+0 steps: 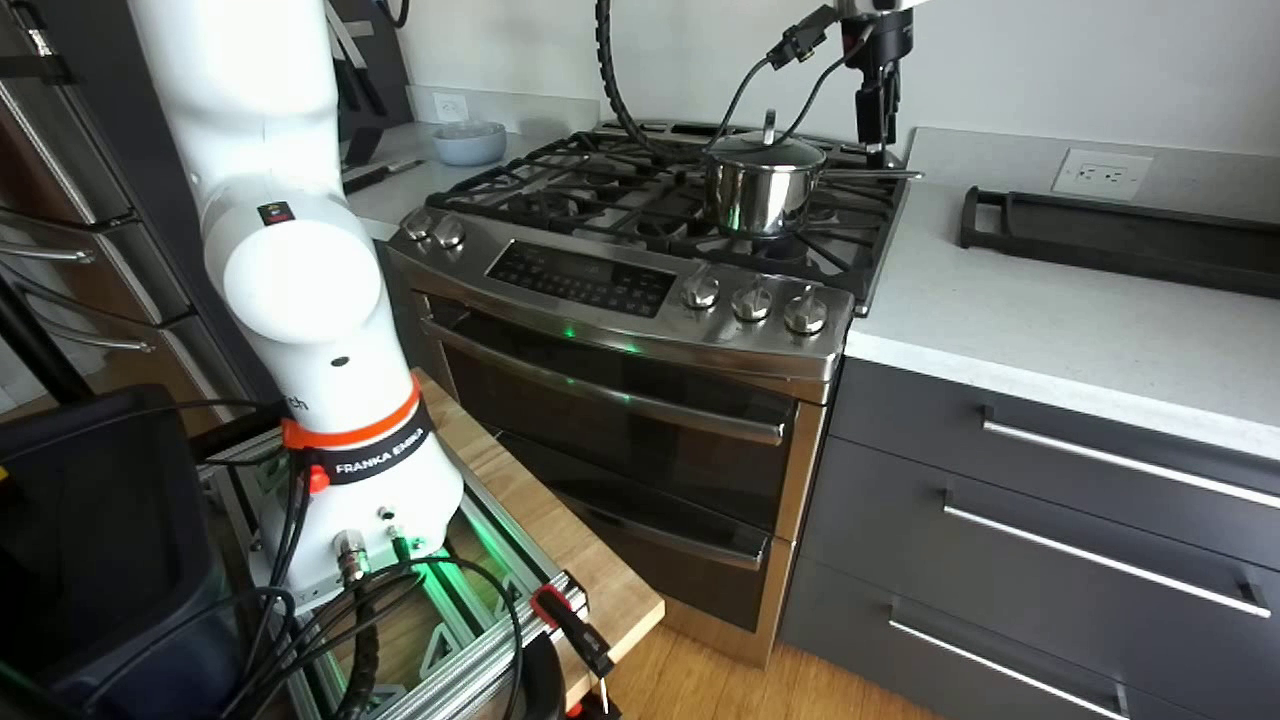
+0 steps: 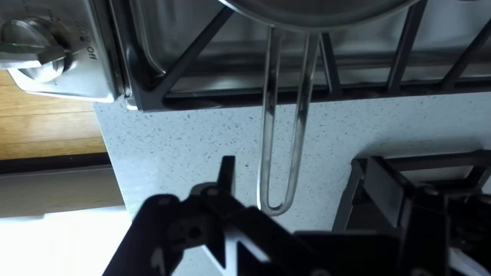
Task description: Slide the silver pot to the bottom right cooker on the hob of the stove, pick up the silver pot lid and put it on the hob of the stove
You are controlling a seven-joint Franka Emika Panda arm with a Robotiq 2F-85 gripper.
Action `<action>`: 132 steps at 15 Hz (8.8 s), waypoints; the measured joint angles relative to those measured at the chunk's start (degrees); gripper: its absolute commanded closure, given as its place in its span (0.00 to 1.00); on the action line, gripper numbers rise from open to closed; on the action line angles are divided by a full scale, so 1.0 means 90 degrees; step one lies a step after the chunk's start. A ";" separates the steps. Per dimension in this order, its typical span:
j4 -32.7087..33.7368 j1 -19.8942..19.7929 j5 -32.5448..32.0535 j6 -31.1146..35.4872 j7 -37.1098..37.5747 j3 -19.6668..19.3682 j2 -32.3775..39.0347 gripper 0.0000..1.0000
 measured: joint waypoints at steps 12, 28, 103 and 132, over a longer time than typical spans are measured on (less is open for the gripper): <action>0.0002 0.0143 0.0288 -0.1118 -0.3549 0.0449 -0.1058 0.00; -0.0201 0.0195 0.1516 -0.1673 -0.7530 0.0481 -0.1525 0.00; -0.0662 0.1754 0.1706 -0.1419 -1.1769 0.1983 -0.1380 0.96; -0.2721 0.2006 0.1025 0.1024 -0.9734 0.2258 -0.1473 0.96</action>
